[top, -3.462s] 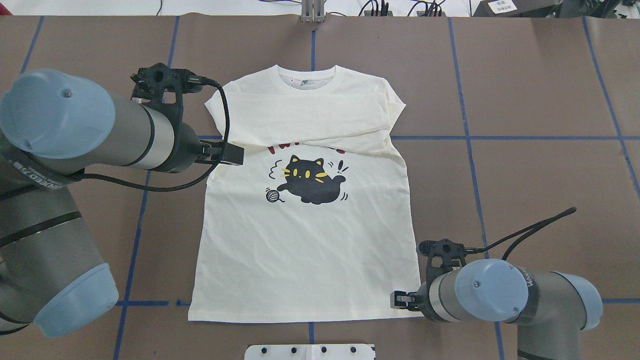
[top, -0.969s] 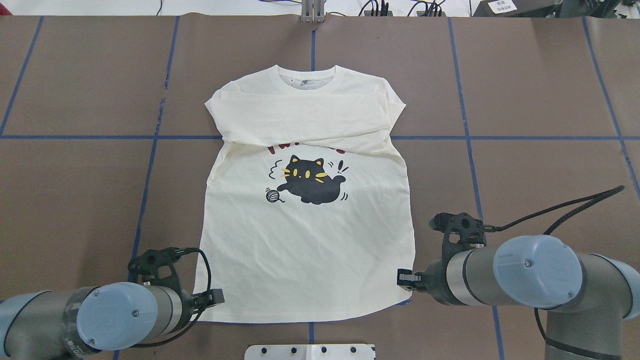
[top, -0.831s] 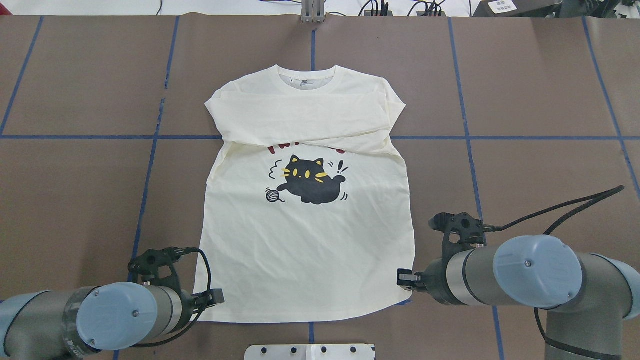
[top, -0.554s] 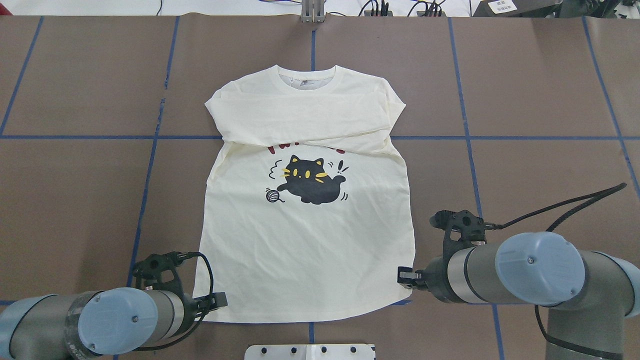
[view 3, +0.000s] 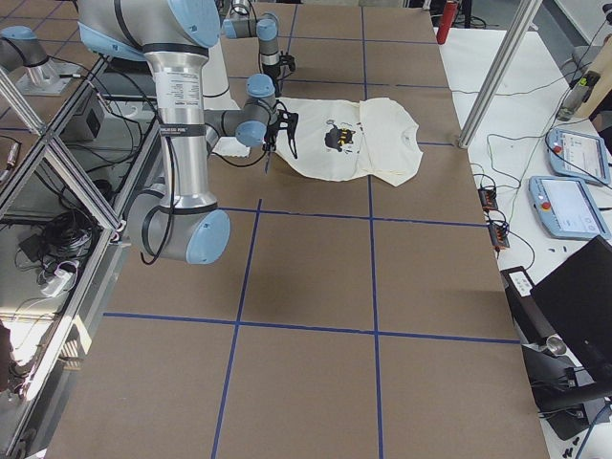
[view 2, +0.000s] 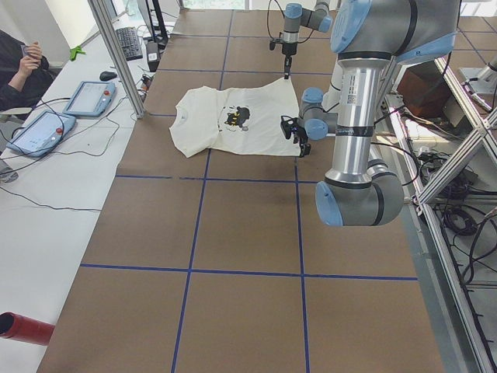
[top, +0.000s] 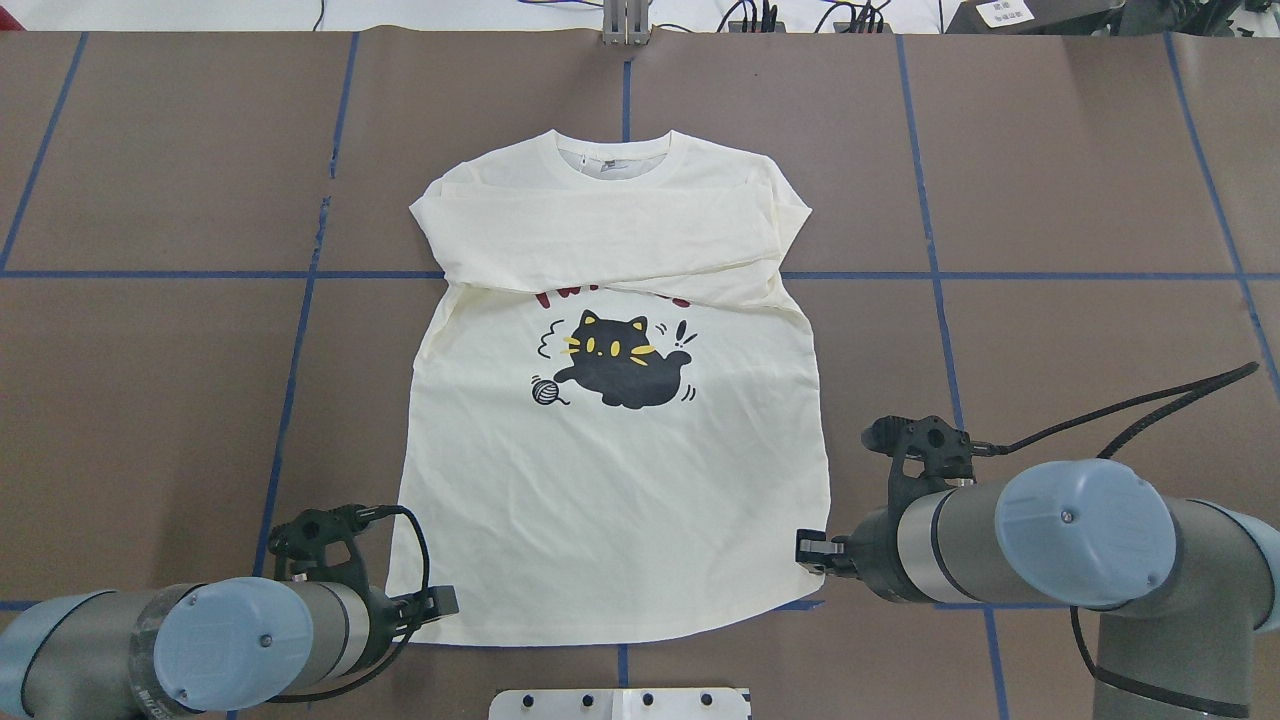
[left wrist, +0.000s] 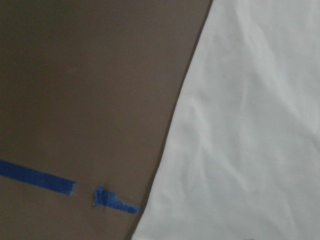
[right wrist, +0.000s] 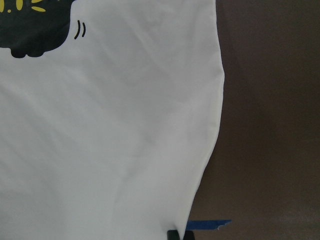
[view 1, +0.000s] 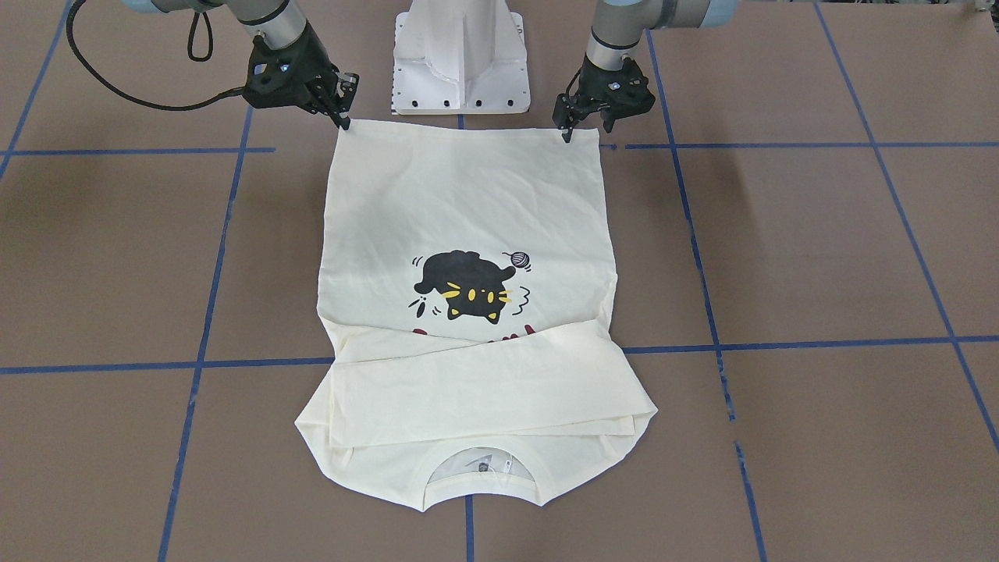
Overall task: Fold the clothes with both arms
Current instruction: 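Position both grippers at the hem corners nearest the robot, then close both grippers on the hem corners nearest the robot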
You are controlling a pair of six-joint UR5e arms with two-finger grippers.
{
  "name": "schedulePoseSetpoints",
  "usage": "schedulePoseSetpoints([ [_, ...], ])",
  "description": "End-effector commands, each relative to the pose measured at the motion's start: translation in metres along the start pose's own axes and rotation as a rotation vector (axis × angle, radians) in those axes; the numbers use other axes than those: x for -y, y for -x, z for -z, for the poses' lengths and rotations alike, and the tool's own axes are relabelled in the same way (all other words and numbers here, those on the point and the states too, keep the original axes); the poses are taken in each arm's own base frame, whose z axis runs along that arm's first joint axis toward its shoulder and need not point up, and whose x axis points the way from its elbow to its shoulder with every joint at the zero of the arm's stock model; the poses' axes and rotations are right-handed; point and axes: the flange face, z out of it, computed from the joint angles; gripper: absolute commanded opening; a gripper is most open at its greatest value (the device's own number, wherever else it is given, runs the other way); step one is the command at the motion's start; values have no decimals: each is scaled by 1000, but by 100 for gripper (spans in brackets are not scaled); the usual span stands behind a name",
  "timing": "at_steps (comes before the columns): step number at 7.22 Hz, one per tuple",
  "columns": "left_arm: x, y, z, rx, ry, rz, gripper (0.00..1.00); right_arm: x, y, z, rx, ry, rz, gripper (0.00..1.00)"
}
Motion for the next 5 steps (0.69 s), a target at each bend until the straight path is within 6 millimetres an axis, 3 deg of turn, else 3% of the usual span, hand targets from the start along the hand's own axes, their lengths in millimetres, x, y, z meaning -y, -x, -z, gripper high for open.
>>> schedulePoseSetpoints([
  [1,0,1,-3,8,-2,0,80,0,0,0,1,0,0,0],
  [5,1,1,-1,8,-3,1,52,0,-1,-1,-2,0,1,0],
])
